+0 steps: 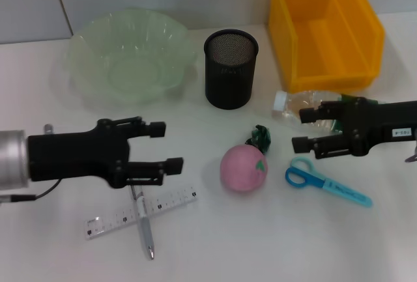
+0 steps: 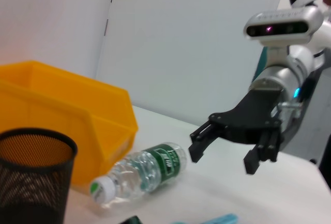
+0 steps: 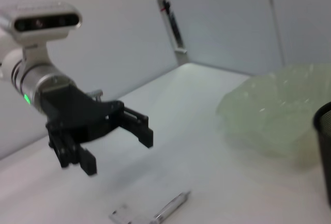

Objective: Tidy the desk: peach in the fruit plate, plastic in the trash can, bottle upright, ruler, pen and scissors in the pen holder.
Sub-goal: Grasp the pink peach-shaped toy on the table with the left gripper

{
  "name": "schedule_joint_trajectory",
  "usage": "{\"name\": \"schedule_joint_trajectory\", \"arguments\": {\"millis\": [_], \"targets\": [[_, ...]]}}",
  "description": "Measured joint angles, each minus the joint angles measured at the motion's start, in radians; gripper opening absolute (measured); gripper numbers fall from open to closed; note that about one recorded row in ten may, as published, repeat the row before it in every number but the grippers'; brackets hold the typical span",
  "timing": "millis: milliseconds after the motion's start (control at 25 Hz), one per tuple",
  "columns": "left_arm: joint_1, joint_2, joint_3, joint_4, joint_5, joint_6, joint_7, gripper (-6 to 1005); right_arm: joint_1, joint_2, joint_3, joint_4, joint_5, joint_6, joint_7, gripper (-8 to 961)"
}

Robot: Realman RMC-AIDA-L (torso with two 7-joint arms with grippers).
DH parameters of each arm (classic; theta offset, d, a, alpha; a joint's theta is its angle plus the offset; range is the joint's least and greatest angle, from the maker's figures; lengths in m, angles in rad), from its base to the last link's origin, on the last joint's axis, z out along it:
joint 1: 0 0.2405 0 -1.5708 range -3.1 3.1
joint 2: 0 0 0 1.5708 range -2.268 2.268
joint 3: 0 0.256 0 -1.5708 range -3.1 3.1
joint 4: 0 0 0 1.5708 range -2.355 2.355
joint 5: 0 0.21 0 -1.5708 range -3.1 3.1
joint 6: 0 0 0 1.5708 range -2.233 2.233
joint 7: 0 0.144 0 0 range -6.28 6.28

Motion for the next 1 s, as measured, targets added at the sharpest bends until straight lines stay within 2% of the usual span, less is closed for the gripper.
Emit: {"name": "schedule_joint_trajectory", "arguments": {"millis": [160, 200, 240, 360, 400, 480, 600, 1000], "targets": [[-0.017, -0.012, 0.048, 0.009, 0.009, -0.07, 0.022, 831, -0.004, -0.006, 0.007, 0.001, 0.0, -0.003, 0.0, 814], [-0.039, -0.013, 0.097, 0.004, 0.01, -0.113, 0.021, 830, -0.004, -0.007, 0.007, 0.001, -0.002, -0.003, 0.002, 814], [-0.039, -0.013, 0.097, 0.004, 0.01, -0.113, 0.021, 830, -0.004, -0.007, 0.007, 0.001, -0.002, -0.003, 0.002, 814], [-0.07, -0.016, 0.176, -0.001, 0.01, -0.17, 0.01, 829, -0.004, -0.008, 0.007, 0.001, -0.006, -0.007, 0.007, 814], [-0.086, -0.019, 0.227, -0.001, 0.007, -0.207, -0.001, 829, -0.005, -0.01, 0.007, 0.001, -0.007, -0.01, 0.011, 814], [-0.093, -0.019, 0.245, -0.001, 0.005, -0.218, -0.005, 828, -0.006, -0.012, 0.005, 0.001, -0.008, -0.012, 0.016, 814], [-0.124, -0.023, 0.302, -0.003, 0.001, -0.27, -0.025, 827, 0.001, -0.029, -0.008, -0.001, -0.046, -0.021, 0.055, 814], [-0.155, -0.027, 0.391, -0.003, -0.012, -0.368, -0.054, 824, 0.029, -0.038, -0.003, -0.029, -0.185, -0.05, 0.104, 815]]}}
